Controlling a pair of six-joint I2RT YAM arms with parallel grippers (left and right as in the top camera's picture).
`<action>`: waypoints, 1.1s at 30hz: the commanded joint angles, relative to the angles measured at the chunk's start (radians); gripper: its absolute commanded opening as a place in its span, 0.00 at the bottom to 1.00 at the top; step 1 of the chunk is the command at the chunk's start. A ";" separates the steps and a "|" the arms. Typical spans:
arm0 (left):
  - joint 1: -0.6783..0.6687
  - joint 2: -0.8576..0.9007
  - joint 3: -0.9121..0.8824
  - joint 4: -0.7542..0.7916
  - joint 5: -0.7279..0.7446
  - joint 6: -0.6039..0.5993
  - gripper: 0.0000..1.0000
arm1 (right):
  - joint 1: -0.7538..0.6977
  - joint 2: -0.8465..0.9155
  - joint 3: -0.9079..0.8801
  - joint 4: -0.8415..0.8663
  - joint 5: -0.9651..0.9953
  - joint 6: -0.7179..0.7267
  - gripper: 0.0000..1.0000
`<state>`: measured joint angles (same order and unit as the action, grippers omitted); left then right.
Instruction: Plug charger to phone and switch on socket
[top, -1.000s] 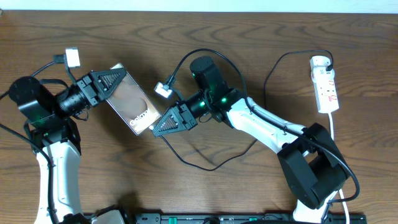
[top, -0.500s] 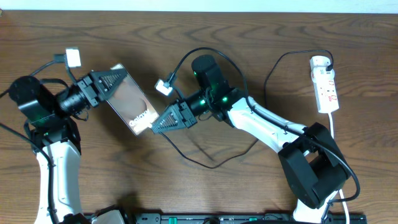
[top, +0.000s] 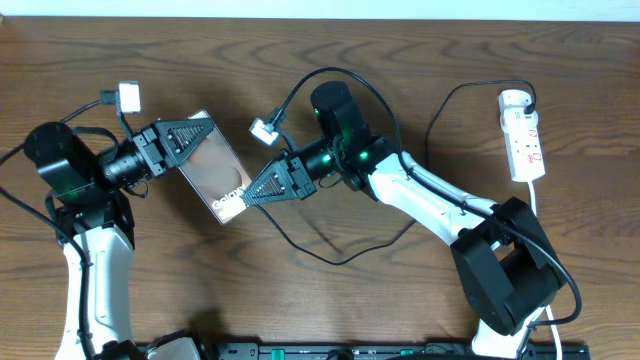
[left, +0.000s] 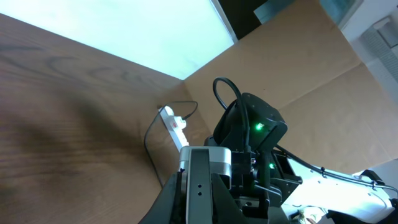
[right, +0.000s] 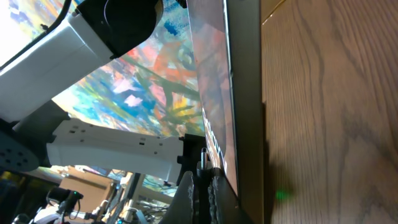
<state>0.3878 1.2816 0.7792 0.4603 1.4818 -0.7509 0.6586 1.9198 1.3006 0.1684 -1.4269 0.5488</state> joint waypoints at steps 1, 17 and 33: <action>0.025 -0.006 0.012 0.006 0.008 -0.009 0.07 | -0.004 -0.011 0.016 -0.004 0.020 0.004 0.01; 0.230 -0.006 0.012 0.006 -0.001 -0.010 0.07 | -0.005 -0.011 0.016 -0.008 0.006 -0.004 0.01; 0.318 -0.007 0.012 0.085 0.037 -0.233 0.08 | -0.100 -0.011 0.016 -0.726 0.897 -0.199 0.01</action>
<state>0.7006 1.2812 0.7792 0.5209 1.4879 -0.9112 0.5930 1.9194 1.3125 -0.4725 -0.9268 0.3851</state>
